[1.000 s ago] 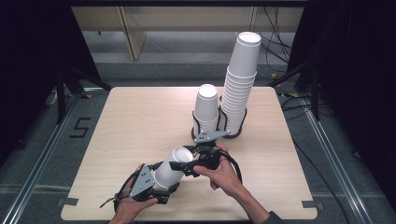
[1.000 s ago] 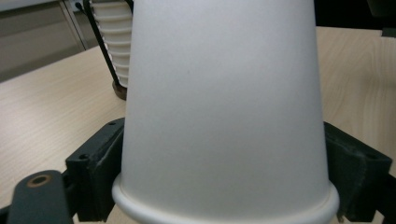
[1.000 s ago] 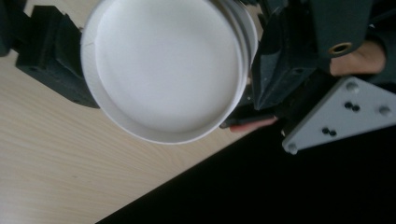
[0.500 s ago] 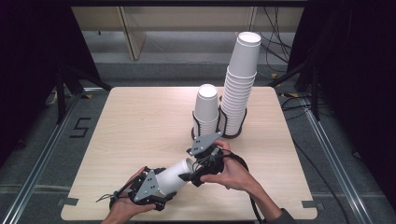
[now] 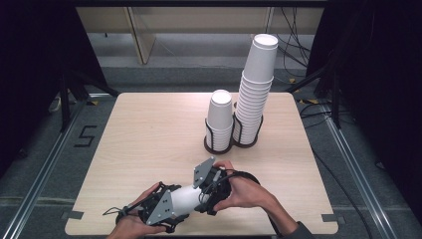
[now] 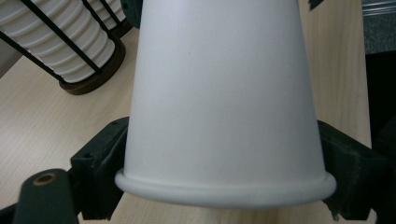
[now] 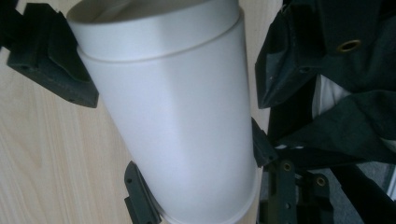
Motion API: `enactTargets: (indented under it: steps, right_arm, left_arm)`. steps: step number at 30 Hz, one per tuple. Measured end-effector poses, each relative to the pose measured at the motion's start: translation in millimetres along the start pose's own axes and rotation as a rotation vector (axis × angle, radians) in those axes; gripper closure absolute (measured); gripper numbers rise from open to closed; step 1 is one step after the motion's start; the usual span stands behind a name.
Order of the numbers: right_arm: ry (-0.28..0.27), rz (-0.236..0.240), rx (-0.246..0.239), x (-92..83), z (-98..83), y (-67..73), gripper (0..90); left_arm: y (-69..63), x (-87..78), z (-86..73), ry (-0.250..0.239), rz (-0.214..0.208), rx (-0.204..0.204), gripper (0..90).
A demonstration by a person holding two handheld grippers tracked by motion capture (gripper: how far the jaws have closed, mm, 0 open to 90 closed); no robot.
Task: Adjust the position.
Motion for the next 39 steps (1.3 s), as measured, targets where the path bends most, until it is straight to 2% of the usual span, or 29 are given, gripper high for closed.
enactTargets:
  steps: [1, 2, 3, 4, 5, 6, 8, 9, 10, 11, 12, 13, 14, 15, 16, 18, 20, 22, 25, 27, 30, 32, 33, 34, 35, 36, 37, 39]
  right_arm:
    - [0.0, 0.0, 0.0, 0.0, 0.0, 0.0, 19.5]
    - [0.023, -0.004, -0.059, 3.2, -0.9, -0.8, 21.3]
    - [0.03, 0.0, -0.055, 3.2, -1.2, -0.3, 21.7]
    - [0.025, 0.002, -0.066, 3.3, -1.2, -0.5, 21.9]
    - [0.025, 0.002, -0.066, 3.3, -1.2, -0.5, 21.9]
    - [0.032, 0.004, -0.039, -0.3, -2.4, 1.1, 22.8]
    - [0.007, 0.032, -0.037, -3.4, -3.5, 0.0, 23.5]
    - [-0.039, 0.059, -0.089, -2.7, -3.0, -3.9, 23.8]
    - [-0.033, 0.065, -0.056, -6.6, -4.8, -3.1, 24.0]
    - [-0.048, 0.079, -0.048, -9.2, -5.6, -3.6, 24.1]
    - [-0.077, 0.087, -0.069, -10.2, -5.8, -6.1, 24.1]
    - [-0.09, 0.094, -0.061, -12.3, -6.7, -7.1, 24.2]
    - [-0.088, 0.08, -0.022, -16.4, -8.5, -6.3, 24.2]
    - [-0.11, 0.089, -0.049, -16.1, -8.4, -8.4, 24.3]
    - [-0.118, 0.092, -0.046, -17.1, -8.8, -8.7, 24.3]
    - [-0.129, 0.097, -0.042, -18.4, -8.7, -9.0, 24.5]
    - [-0.148, 0.104, -0.044, -18.7, -7.8, -9.6, 24.6]
    - [-0.157, 0.125, -0.026, -19.2, -7.0, -8.2, 24.7]
    - [-0.164, 0.123, -0.025, -20.1, -7.5, -9.0, 24.9]
    - [-0.179, 0.132, -0.02, -21.6, -7.7, -9.0, 25.1]
    - [-0.179, 0.12, -0.016, -23.5, -9.0, -10.2, 25.3]
    - [-0.183, 0.131, -0.013, -23.8, -9.1, -10.2, 25.3]
    - [-0.169, 0.121, -0.007, -23.5, -9.2, -10.2, 24.4]
    - [-0.169, 0.121, -0.007, -23.5, -9.2, -10.2, 24.4]
    - [-0.125, 0.065, -0.03, -22.3, -8.3, -10.1, 22.3]
    - [-0.089, 0.042, -0.011, -22.2, -7.9, -7.4, 19.8]
    - [-0.093, 0.047, -0.051, -19.2, -5.8, -7.5, 17.7]
    - [-0.053, 0.008, -0.088, -18.1, -2.8, -2.1, 18.4]
  left_arm:
    - [0.0, 0.0, 0.0, 0.0, 0.0, 0.0, 15.2]
    - [-1.3, 0.7, -0.4, -0.016, -0.005, -0.001, 14.9]
    - [-0.4, 0.1, -1.1, -0.012, -0.005, 0.015, 14.3]
    - [-0.4, 1.0, -2.1, -0.034, -0.01, -0.006, 13.3]
    - [-0.4, 1.0, -2.1, -0.034, -0.01, -0.006, 11.8]
    - [1.1, 2.0, -5.1, -0.08, -0.022, -0.027, 10.2]
    - [2.5, 1.9, -8.6, -0.134, -0.038, -0.046, 8.3]
    - [2.8, 1.6, -9.9, -0.161, -0.045, -0.056, 7.7]
    - [2.8, 1.1, -10.7, -0.19, -0.04, -0.068, 7.1]
    - [3.1, 0.2, -11.1, -0.206, -0.041, -0.08, 6.7]
    - [3.4, -0.3, -10.7, -0.23, -0.044, -0.092, 6.5]
    - [3.4, -0.3, -10.7, -0.23, -0.044, -0.092, 6.4]
    - [4.0, -0.7, -9.9, -0.275, -0.041, -0.114, 6.3]
    - [4.0, -0.4, -9.3, -0.297, -0.036, -0.121, 6.3]
    - [4.5, -2.0, -8.9, -0.295, -0.035, -0.121, 6.4]
    - [5.0, -1.3, -8.0, -0.337, -0.029, -0.143, 6.8]
    - [4.5, -2.6, -7.2, -0.343, -0.021, -0.15, 6.0]
    - [3.9, -2.1, -7.0, -0.336, -0.018, -0.142, 6.2]
    - [3.4, 0.0, -6.8, -0.344, -0.023, -0.145, 7.4]
    - [4.0, -2.5, -5.2, -0.314, -0.025, -0.15, 9.7]
    - [4.3, -4.0, -2.2, -0.302, -0.023, -0.148, 14.1]
    - [4.3, -4.9, -1.8, -0.29, -0.023, -0.145, 15.5]
    - [5.5, -4.3, -1.9, -0.267, -0.017, -0.14, 15.9]
    - [5.5, -4.3, -1.9, -0.267, -0.017, -0.14, 16.1]
    - [5.7, -3.3, -3.0, -0.232, -0.014, -0.139, 16.3]
    - [5.4, -2.7, -3.7, -0.206, -0.016, -0.136, 16.5]
    - [5.0, -2.4, -3.8, -0.181, -0.006, -0.126, 16.5]
    - [3.9, -2.7, -1.6, -0.152, -0.018, -0.123, 16.7]
Point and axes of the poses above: each handheld gripper's, and its own axes: x roughly forward along the jaws, z roughly out of its top, y roughly to its left, the point moved 2 cm from there along x, roughly forward along the jaws, and after that the axes turned 3 degrees about -z, right-handed, at the moved point
